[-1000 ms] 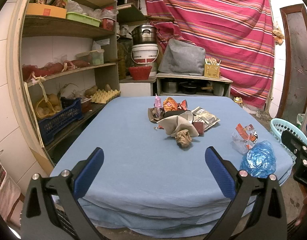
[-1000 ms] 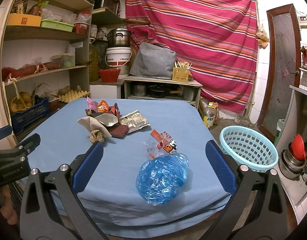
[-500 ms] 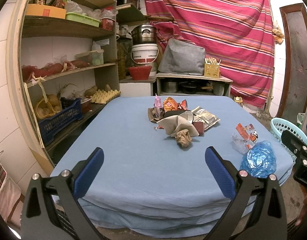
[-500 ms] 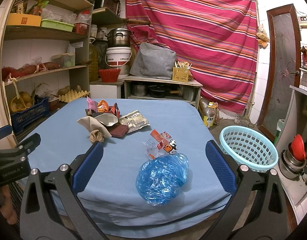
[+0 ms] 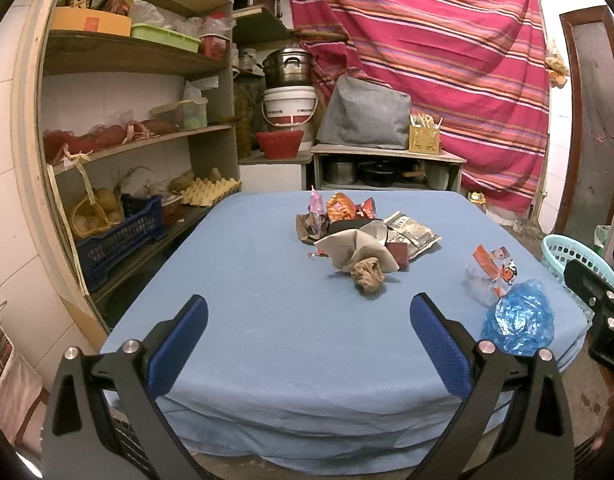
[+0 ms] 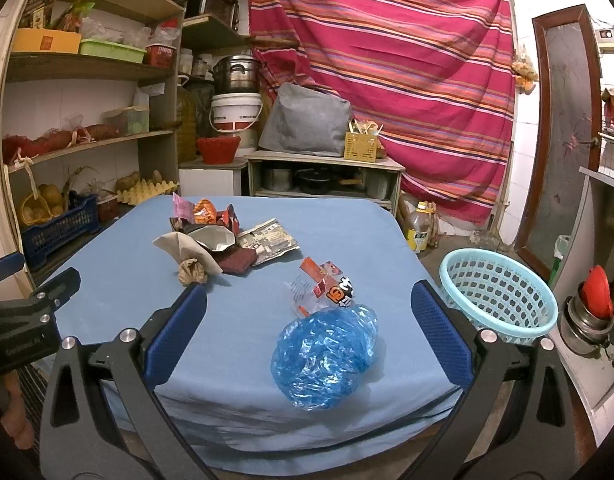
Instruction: Collect trash
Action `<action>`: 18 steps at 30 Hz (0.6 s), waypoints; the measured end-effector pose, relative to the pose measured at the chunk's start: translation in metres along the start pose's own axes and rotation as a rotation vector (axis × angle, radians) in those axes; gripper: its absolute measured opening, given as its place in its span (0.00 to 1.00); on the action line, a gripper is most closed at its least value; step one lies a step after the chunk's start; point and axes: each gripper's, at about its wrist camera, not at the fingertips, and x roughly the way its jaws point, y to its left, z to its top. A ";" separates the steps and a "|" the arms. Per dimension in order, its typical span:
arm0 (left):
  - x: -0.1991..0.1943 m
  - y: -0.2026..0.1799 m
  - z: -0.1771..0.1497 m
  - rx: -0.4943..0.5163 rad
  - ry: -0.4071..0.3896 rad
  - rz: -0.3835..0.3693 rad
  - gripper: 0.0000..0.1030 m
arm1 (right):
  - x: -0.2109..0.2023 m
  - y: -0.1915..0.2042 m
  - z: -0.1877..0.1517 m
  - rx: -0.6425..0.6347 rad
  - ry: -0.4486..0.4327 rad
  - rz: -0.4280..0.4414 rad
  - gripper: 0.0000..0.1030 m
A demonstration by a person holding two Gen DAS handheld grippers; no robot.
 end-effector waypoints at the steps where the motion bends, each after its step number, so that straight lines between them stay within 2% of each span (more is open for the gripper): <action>1: 0.000 0.000 0.000 -0.002 -0.001 0.000 0.96 | 0.000 -0.001 0.000 -0.002 -0.001 -0.001 0.96; 18: 0.000 0.000 0.002 0.001 -0.009 -0.004 0.96 | 0.000 -0.001 0.000 0.001 -0.003 0.000 0.96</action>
